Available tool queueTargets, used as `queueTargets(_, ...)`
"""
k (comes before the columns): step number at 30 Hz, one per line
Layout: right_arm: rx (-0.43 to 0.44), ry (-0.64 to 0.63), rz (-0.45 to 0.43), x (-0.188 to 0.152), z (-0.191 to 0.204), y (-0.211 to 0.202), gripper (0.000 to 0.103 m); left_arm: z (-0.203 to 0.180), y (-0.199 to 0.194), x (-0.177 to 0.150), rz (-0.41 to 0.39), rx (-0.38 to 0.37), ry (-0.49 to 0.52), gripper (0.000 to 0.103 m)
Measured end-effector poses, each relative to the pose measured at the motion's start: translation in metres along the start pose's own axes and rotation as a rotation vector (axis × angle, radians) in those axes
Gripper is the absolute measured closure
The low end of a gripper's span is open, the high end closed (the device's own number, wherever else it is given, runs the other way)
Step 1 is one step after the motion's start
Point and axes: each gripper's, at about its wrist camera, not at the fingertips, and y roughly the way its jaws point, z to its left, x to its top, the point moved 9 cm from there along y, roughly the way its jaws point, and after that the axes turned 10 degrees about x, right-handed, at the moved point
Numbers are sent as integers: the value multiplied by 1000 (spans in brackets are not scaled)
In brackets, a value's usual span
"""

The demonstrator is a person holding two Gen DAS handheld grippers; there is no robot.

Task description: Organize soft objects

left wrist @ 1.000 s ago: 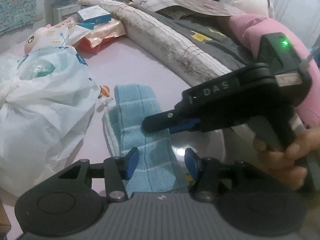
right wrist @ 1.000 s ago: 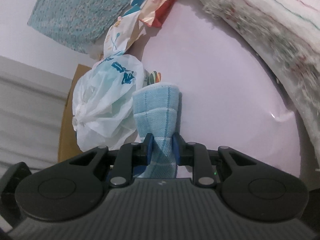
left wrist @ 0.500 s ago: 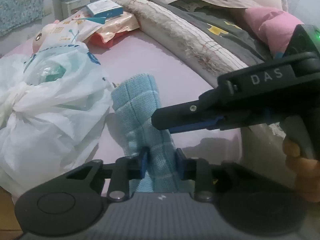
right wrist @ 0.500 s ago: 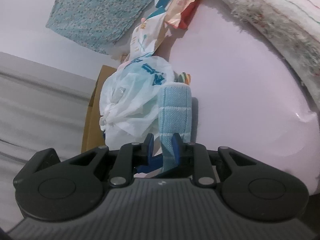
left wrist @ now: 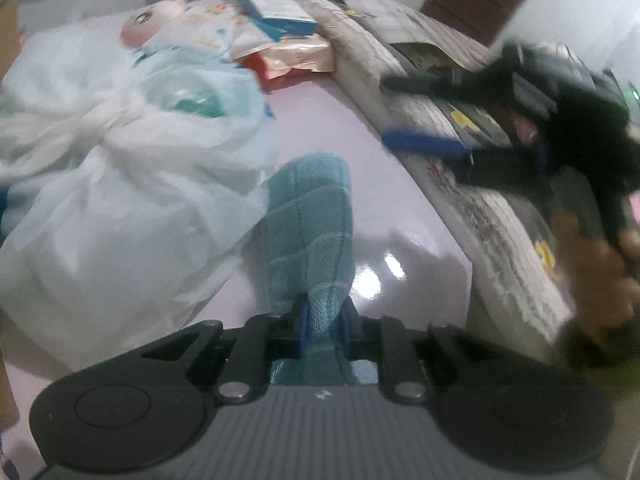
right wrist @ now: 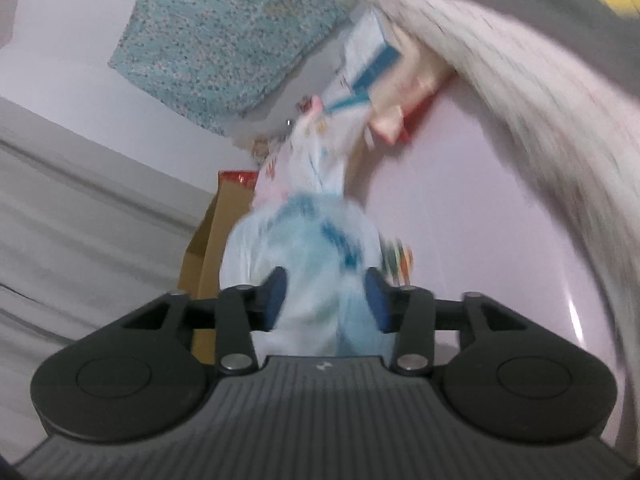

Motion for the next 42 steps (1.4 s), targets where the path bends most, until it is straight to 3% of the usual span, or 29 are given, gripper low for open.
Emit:
queueTargets(3,-22,-63,-25,38,9,17,47,10,-2,-1,5,-26,-37,87)
queueTargets(6,-99,-151,-43,81,17,40,37,17,-2,-2,14,-55,-69,87)
queueTargets(10,-245,-335,-41,137,32,76,20,24,-3,-4,18,-83,-94,87)
queueTargets(14,-371,-470,-12,180,38,115,15,29,1,-2,21,-113,-115,87)
queueTargets(18,-483,-507,52,208,19,149,15,30,3,-5,27,-139,-131,86)
queueTargets(24,-591,-522,140,210,-11,179,15,29,4,-4,21,-135,-111,86)
queueTargets(26,-596,-524,153,203,-18,185,18,29,5,-3,22,-135,-111,86)
queueTargets(28,-612,-536,149,195,-20,186,27,28,6,-2,20,-133,-112,87)
queueTargets(30,-612,-543,136,192,-21,184,27,27,5,-3,14,-130,-110,87)
queueTargets(34,-533,-491,65,192,-12,155,27,24,3,-3,11,-123,-117,87)
queueTargets(39,-369,-373,-49,184,12,92,30,26,-3,-1,3,-128,-150,87)
queueTargets(40,-332,-338,-69,178,16,77,52,25,-5,-1,0,-143,-162,87)
queueTargets(41,-296,-299,-84,172,19,62,64,24,-8,-1,-3,-159,-173,87)
queueTargets(42,-258,-249,-88,165,20,48,67,23,-12,-1,-8,-174,-180,87)
